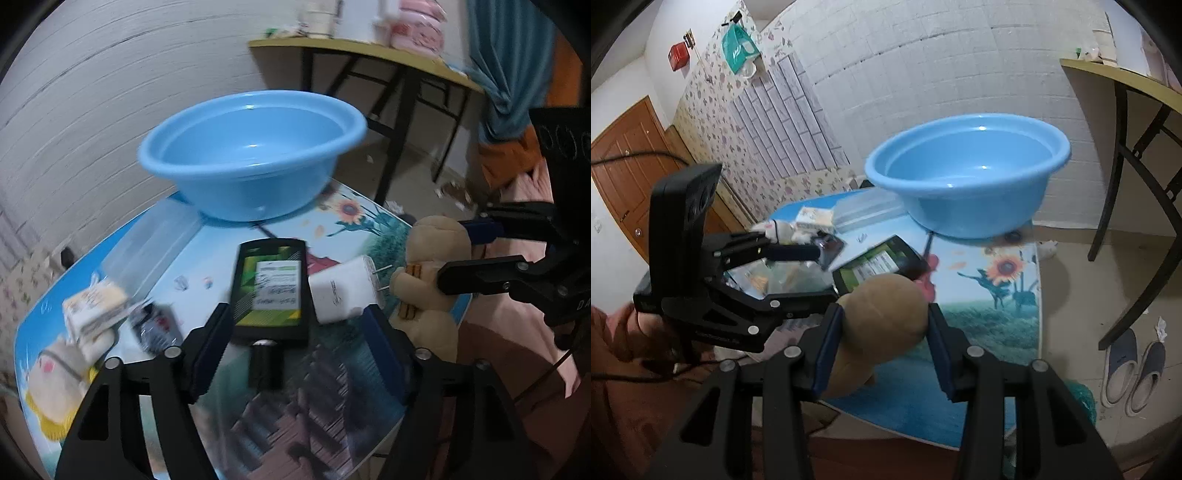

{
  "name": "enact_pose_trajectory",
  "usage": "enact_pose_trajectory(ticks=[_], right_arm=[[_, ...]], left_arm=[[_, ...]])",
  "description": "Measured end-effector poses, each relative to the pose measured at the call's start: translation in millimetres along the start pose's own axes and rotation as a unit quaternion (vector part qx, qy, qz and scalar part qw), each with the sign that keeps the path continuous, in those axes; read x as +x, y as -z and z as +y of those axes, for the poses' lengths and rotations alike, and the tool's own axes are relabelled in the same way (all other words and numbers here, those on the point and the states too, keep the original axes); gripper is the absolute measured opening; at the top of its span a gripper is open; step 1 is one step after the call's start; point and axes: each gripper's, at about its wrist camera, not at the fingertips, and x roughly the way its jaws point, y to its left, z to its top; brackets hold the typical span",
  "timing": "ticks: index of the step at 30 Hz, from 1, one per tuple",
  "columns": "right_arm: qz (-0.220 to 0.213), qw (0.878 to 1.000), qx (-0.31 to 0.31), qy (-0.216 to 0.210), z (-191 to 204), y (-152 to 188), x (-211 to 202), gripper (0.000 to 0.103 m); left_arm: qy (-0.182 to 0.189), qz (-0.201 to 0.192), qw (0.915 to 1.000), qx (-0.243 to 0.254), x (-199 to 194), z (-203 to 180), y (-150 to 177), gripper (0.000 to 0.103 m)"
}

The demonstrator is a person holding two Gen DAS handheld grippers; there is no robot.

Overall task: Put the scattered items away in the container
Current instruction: 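Grasp the white charger plug with the left tool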

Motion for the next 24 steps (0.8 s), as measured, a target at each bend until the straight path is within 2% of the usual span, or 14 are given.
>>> enact_pose_trajectory(ticks=[7, 12, 14, 18, 24], right_arm=[[0.01, 1.0, 0.0, 0.001, -17, 7, -2, 0.044], [0.018, 0.999, 0.02, -0.025, -37, 12, -3, 0.044], [0.02, 0.999, 0.023, -0.032, -42, 15, -4, 0.044], [0.024, 0.999, 0.017, -0.043, -46, 17, -5, 0.044], [0.03, 0.998, 0.007, -0.057, -51, 18, -7, 0.044]], left_arm=[[0.015, 0.022, 0.9988, 0.04, 22, -21, -10, 0.074], [0.031, 0.026, 0.9965, 0.073, 28, -29, -17, 0.074], [0.038, 0.027, 0.9936, 0.103, 29, -34, -20, 0.074], [0.061, 0.035, 0.9845, 0.161, 34, -40, -28, 0.074], [0.09, 0.061, 0.9632, 0.246, 39, -47, -39, 0.074]])
